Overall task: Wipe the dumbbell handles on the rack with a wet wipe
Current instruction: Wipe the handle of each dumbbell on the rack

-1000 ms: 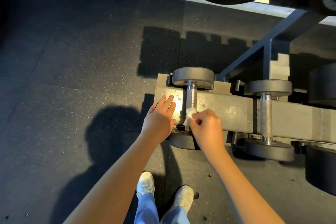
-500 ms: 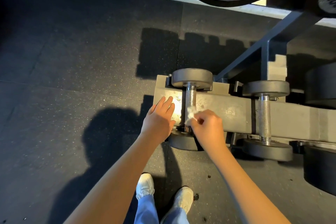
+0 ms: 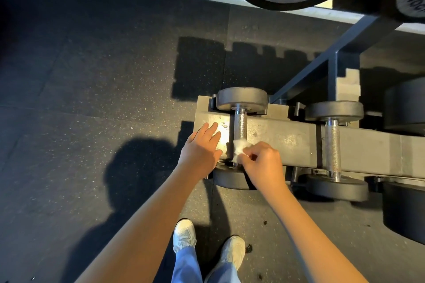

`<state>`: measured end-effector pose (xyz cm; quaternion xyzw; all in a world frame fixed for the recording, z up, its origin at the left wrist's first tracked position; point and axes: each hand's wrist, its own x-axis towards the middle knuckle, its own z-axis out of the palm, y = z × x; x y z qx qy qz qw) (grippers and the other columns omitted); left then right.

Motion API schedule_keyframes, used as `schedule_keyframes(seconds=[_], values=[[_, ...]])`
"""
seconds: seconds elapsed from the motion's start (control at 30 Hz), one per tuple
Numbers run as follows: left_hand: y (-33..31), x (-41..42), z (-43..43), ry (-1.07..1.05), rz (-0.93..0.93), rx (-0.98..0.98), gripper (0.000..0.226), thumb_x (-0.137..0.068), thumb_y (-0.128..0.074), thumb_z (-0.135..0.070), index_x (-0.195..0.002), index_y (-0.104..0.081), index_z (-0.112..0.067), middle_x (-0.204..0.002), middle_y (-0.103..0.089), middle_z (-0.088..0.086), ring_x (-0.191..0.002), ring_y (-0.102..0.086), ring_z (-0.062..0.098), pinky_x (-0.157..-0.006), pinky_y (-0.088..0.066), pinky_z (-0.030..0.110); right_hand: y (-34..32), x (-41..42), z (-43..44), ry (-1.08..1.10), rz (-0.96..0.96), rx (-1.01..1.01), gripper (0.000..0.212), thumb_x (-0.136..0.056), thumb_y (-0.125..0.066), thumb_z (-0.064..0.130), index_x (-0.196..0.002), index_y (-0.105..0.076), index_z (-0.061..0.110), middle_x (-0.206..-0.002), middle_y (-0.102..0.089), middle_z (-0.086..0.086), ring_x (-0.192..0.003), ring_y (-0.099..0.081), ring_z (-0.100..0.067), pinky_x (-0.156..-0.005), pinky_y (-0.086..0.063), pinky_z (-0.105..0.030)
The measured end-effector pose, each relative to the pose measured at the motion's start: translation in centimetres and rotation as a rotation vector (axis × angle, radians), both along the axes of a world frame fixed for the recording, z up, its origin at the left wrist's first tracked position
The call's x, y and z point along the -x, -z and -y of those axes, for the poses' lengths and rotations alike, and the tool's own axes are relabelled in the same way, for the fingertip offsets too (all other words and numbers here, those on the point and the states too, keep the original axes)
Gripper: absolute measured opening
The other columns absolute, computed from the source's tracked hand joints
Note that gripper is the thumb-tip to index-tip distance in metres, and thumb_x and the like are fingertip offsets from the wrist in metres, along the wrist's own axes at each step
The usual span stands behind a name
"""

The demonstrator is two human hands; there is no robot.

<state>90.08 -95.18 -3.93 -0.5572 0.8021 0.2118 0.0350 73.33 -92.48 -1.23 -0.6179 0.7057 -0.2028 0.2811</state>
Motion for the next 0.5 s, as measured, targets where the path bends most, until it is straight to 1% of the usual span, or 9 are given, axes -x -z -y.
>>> schedule_keyframes(seconds=[0.07,0.1,0.13,0.2,0.27,0.37,0.4,0.47,0.5], values=[[-1.0,0.5,0.1,-0.203,-0.261,-0.114,0.048,-0.100,-0.042,-0.030,-0.146,-0.035,-0.016,-0.154,-0.030,0.002,-0.141,-0.028,0.019,-0.115,-0.025,0.034,-0.3,0.4,0.0,0.008,0.020,-0.019,0.011,-0.082,-0.068,0.002,-0.091,-0.072,-0.003,-0.093,-0.066,-0.014,-0.082,-0.057,-0.019,-0.071,-0.038,-0.015],[-1.6,0.8,0.1,-0.305,-0.418,-0.202,0.045,-0.099,-0.046,-0.028,-0.143,-0.040,-0.019,-0.148,-0.039,-0.002,-0.133,-0.038,0.016,-0.111,-0.032,0.033,-0.5,0.4,0.1,0.007,0.030,0.003,0.015,-0.083,-0.065,0.000,-0.096,-0.072,-0.003,-0.096,-0.066,-0.014,-0.083,-0.055,-0.016,-0.071,-0.035,-0.011],[-2.1,1.3,0.1,-0.367,-0.562,-0.284,0.042,-0.098,-0.048,-0.028,-0.139,-0.044,-0.021,-0.140,-0.046,-0.005,-0.123,-0.047,0.013,-0.106,-0.039,0.033,-0.7,0.3,0.2,0.007,0.044,0.025,0.019,-0.084,-0.062,-0.003,-0.100,-0.071,-0.003,-0.098,-0.065,-0.013,-0.084,-0.054,-0.016,-0.071,-0.034,-0.009],[-2.9,2.3,-0.1,-0.385,-0.731,-0.347,0.037,-0.095,-0.054,-0.025,-0.131,-0.052,-0.022,-0.122,-0.054,-0.007,-0.105,-0.057,0.009,-0.097,-0.048,0.034,-0.9,0.0,0.4,0.002,0.080,0.047,0.025,-0.084,-0.057,-0.006,-0.106,-0.069,-0.002,-0.100,-0.064,-0.013,-0.084,-0.055,-0.016,-0.073,-0.038,-0.011],[-3.3,3.1,-0.1,-0.391,-0.804,-0.322,0.037,-0.091,-0.061,-0.021,-0.127,-0.057,-0.018,-0.109,-0.055,-0.008,-0.095,-0.059,0.009,-0.091,-0.050,0.031,-1.0,-0.3,0.6,0.014,0.121,0.057,0.026,-0.085,-0.057,-0.005,-0.109,-0.067,0.002,-0.100,-0.065,-0.009,-0.083,-0.057,-0.014,-0.072,-0.044,-0.015],[-3.4,3.8,0.5,-0.397,-0.759,-0.273,0.042,-0.087,-0.067,-0.019,-0.127,-0.057,-0.014,-0.105,-0.051,-0.010,-0.092,-0.052,0.004,-0.082,-0.043,0.011,-1.3,-0.2,0.7,0.072,0.242,0.046,0.023,-0.086,-0.056,-0.006,-0.104,-0.061,0.008,-0.095,-0.064,0.000,-0.084,-0.059,-0.003,-0.070,-0.048,-0.012],[-3.4,3.9,0.8,-0.401,-0.731,-0.268,0.041,-0.087,-0.067,-0.018,-0.127,-0.058,-0.014,-0.106,-0.051,-0.008,-0.091,-0.050,0.003,-0.078,-0.040,0.007,-1.3,-0.1,0.6,0.085,0.278,0.035,0.026,-0.086,-0.054,-0.009,-0.103,-0.059,0.010,-0.094,-0.063,0.002,-0.086,-0.060,-0.001,-0.072,-0.050,-0.014],[-3.3,3.9,1.3,-0.410,-0.714,-0.250,0.029,-0.087,-0.066,-0.016,-0.116,-0.065,-0.014,-0.100,-0.056,-0.007,-0.088,-0.052,0.004,-0.074,-0.040,0.007,-1.5,0.3,0.6,0.102,0.333,0.025,0.032,-0.085,-0.051,-0.012,-0.104,-0.058,0.012,-0.095,-0.062,0.005,-0.091,-0.061,-0.003,-0.077,-0.052,-0.020],[-3.3,3.8,1.5,-0.420,-0.728,-0.228,0.020,-0.086,-0.066,-0.016,-0.107,-0.068,-0.015,-0.094,-0.058,-0.008,-0.085,-0.055,0.007,-0.074,-0.043,0.012,-1.5,0.4,0.6,0.114,0.354,0.027,0.033,-0.085,-0.051,-0.012,-0.107,-0.058,0.012,-0.096,-0.062,0.006,-0.093,-0.061,-0.005,-0.078,-0.052,-0.021]])
